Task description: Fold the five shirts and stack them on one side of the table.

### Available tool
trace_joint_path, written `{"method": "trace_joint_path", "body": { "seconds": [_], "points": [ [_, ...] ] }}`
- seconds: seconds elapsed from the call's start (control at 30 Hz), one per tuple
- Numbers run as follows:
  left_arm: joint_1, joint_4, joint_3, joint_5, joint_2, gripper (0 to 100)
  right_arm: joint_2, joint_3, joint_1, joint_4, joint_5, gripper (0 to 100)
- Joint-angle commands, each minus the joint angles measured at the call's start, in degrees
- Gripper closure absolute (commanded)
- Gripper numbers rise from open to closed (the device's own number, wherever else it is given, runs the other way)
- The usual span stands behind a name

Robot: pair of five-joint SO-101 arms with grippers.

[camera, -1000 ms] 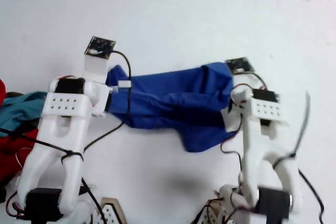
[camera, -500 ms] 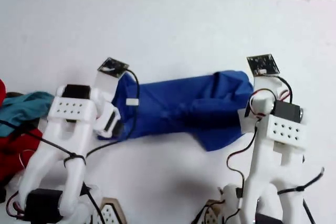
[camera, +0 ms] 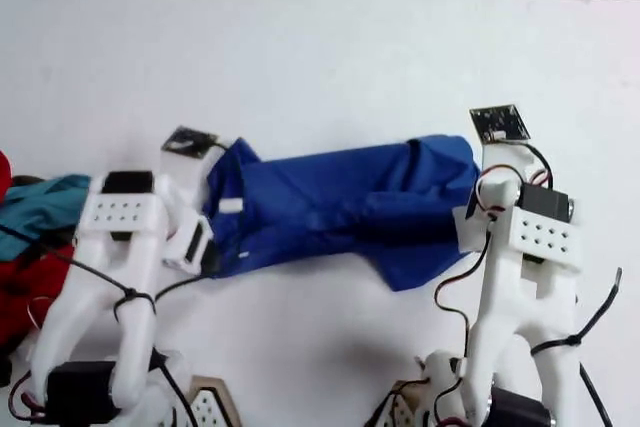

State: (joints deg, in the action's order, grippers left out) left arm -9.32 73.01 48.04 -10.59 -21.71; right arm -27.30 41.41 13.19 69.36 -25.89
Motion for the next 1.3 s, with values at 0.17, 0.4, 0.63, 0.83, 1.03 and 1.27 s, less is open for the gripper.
{"method": "trace_joint_path", "body": {
  "seconds": [0.17,0.4,0.63,0.83,1.03,1.27],
  "points": [
    [6.3,-12.9,6.3,11.8,-2.2,76,0.2,-1.7,0.2,-1.1,0.0,98.0],
    [16.3,-3.9,0.0,15.0,-2.2,76,0.2,-1.7,0.6,-0.9,0.0,98.0],
    [12.9,5.8,-10.5,14.9,-2.3,76,0.2,-1.6,0.6,-0.8,0.0,98.0],
    [7.9,1.5,-9.5,15.3,-1.8,76,0.2,-1.6,0.3,-0.8,0.0,98.0],
    [7.9,-10.9,4.4,14.9,-1.8,76,0.2,-1.6,0.3,-0.8,0.0,98.0],
    [9.4,-12.5,10.8,13.6,-1.8,76,0.1,-1.6,0.3,-0.8,0.0,98.0]
  ]
}}
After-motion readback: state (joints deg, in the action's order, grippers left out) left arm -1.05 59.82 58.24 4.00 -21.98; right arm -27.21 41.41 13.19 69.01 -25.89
